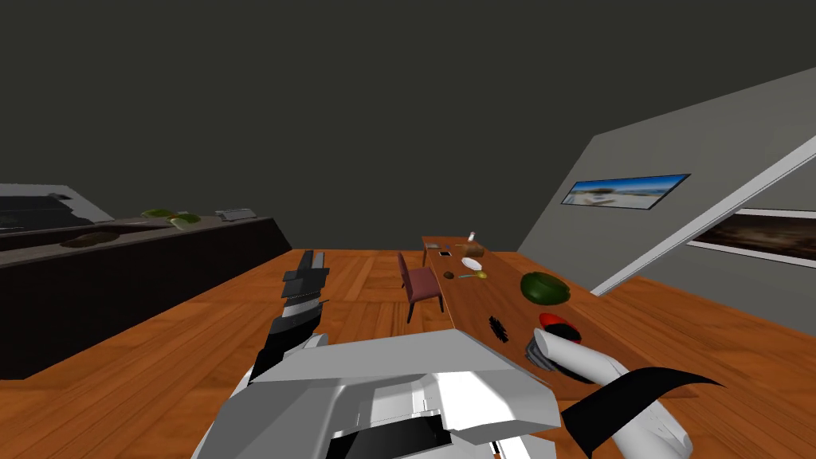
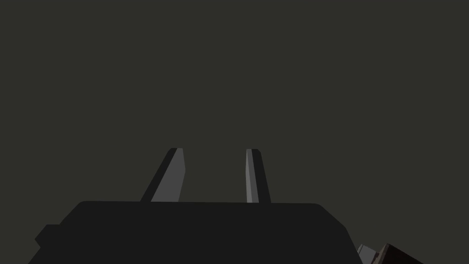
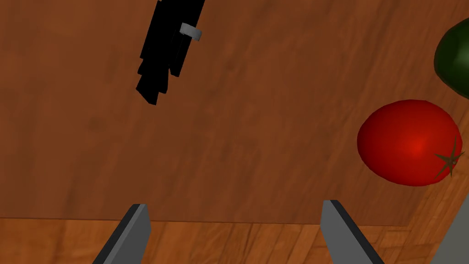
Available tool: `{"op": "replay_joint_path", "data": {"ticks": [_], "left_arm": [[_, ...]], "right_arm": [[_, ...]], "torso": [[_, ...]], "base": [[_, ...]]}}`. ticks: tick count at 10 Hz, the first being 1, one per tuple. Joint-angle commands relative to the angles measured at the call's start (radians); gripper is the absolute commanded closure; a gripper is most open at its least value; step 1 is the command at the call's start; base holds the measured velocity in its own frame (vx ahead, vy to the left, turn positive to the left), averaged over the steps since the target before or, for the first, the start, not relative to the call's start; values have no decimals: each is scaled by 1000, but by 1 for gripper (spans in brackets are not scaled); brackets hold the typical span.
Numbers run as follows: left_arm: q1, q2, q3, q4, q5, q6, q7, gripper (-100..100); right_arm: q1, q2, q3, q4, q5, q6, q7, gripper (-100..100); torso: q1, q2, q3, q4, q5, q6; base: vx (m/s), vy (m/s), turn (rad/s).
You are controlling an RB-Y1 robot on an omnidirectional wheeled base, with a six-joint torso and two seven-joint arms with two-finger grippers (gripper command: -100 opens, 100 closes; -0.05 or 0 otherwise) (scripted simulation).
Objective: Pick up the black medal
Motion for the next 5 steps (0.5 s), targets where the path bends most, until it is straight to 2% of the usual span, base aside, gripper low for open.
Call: {"op": "replay_joint_path", "data": {"ticks": [1,2,3,4,5], "left_arm": [[0,0,0,0,0,0,0,0],[0,0,0,0,0,0,0,0],[0,0,0,0,0,0,0,0],[0,0,0,0,0,0,0,0],[0,0,0,0,0,0,0,0]], "right_arm": [[-8,-2,-23,32,-24,50,-14,-100],[-8,-2,-23,32,-24,71,-14,-100],[-8,-2,-23,32,-24,73,-14,-100],[-16,-5,-42,63,-44,113,-25,-100],[-16,-5,-42,63,-44,123,-25,-100]], "torso": [[0,0,0,0,0,0],[2,0,0,0,0,0],[1,2,1,0,0,0],[0,6,3,1,0,0],[-1,4,2,1,0,0]], "base": [[165,36,-113],[143,21,-65],[56,1,11],[126,-21,-92],[130,-8,-62]]}}
